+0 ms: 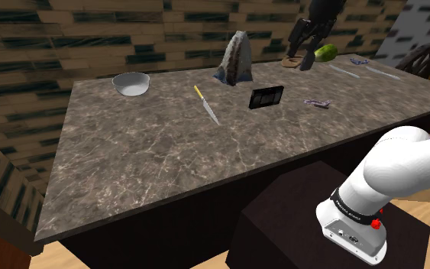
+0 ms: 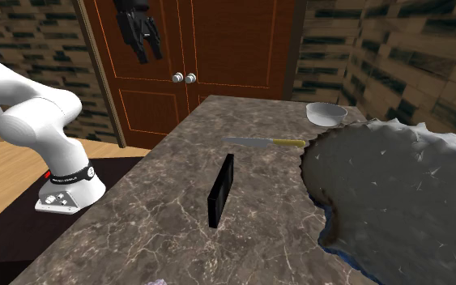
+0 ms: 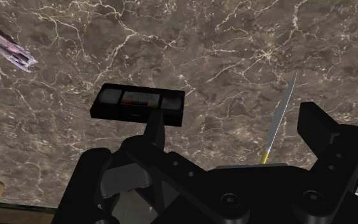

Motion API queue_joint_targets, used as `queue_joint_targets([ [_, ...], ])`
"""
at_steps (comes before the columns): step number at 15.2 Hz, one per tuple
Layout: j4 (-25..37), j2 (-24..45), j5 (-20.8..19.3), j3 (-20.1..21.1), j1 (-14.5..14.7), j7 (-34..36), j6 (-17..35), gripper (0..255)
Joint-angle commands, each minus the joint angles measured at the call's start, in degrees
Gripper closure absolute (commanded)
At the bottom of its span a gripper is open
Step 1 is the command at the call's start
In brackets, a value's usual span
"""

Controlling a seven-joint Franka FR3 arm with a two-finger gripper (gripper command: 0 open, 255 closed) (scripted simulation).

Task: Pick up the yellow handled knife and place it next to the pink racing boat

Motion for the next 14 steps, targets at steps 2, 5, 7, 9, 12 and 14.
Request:
queue_joint_targets([
  [2, 0.02, 1.74, 0.23, 0.30, 0.02, 0.66, 1.35, 0],
  [5, 0.51, 7.21, 0.85, 1.20, 0.06, 2.60, 5.23, 0],
  [7, 1.20, 11.06, 1.18, 1.77, 0.09, 3.85, 7.65, 0],
  [9, 2.18, 15.03, 1.46, 2.31, 0.11, 5.08, 9.93, 0],
  [12, 4.20, 21.20, 1.76, 3.08, 0.11, 6.86, 13.02, 0],
  [14, 5.89, 25.42, 1.87, 3.55, 0.14, 8.04, 14.83, 0],
])
